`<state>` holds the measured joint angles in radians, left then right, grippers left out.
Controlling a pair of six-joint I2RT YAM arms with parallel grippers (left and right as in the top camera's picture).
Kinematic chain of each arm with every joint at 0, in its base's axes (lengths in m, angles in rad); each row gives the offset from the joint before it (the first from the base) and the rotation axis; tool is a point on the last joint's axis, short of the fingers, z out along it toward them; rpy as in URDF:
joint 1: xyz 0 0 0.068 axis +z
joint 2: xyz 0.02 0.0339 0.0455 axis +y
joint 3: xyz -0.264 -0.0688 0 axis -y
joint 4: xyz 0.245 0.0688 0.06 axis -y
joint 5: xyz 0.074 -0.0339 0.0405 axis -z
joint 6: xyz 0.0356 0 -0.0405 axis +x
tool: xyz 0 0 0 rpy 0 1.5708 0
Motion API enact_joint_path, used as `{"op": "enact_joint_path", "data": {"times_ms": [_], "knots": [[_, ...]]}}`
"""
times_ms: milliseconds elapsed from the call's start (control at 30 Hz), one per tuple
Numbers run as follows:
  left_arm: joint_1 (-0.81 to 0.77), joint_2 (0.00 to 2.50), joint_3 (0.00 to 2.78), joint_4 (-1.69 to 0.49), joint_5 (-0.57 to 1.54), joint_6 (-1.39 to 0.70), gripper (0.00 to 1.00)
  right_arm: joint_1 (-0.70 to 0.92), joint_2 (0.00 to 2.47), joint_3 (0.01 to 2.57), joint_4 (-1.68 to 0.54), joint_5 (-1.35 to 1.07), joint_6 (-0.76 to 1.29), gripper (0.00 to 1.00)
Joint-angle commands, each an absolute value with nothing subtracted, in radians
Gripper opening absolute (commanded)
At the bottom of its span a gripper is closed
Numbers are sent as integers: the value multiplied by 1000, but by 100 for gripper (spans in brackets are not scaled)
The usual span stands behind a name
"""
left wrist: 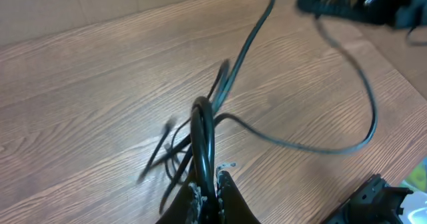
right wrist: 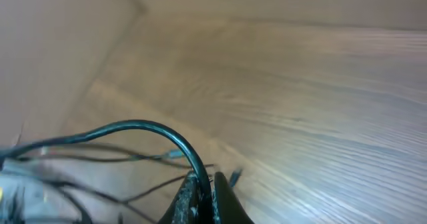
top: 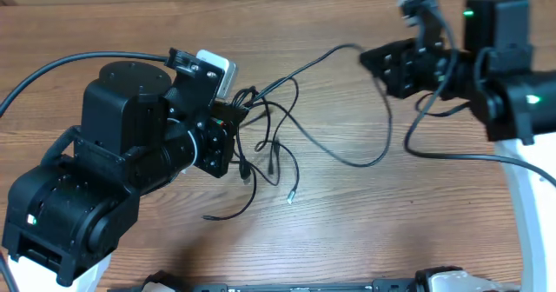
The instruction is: Untangle cables
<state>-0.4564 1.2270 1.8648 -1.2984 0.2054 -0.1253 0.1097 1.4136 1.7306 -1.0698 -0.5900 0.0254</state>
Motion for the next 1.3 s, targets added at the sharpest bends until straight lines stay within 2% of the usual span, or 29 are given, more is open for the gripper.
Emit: {"op": "enact_joint_path", "data": {"times_ms": [0, 400, 1033, 1267], "knots": [[-452, 1222, 1867, -1303, 199, -131, 4, 13, 1360, 1756, -1054, -529, 167, 4], [-452, 1222, 1867, -1311, 173, -127, 4, -338, 1322, 1755, -1053, -524, 326, 4], [-452, 1221, 1867, -1341, 146, -108, 4, -651, 1322, 1755, -1064, -403, 491, 4], [-452, 1221, 1867, -1340, 146, -104, 4, -670, 1322, 1755, -1068, -346, 491, 4]]}}
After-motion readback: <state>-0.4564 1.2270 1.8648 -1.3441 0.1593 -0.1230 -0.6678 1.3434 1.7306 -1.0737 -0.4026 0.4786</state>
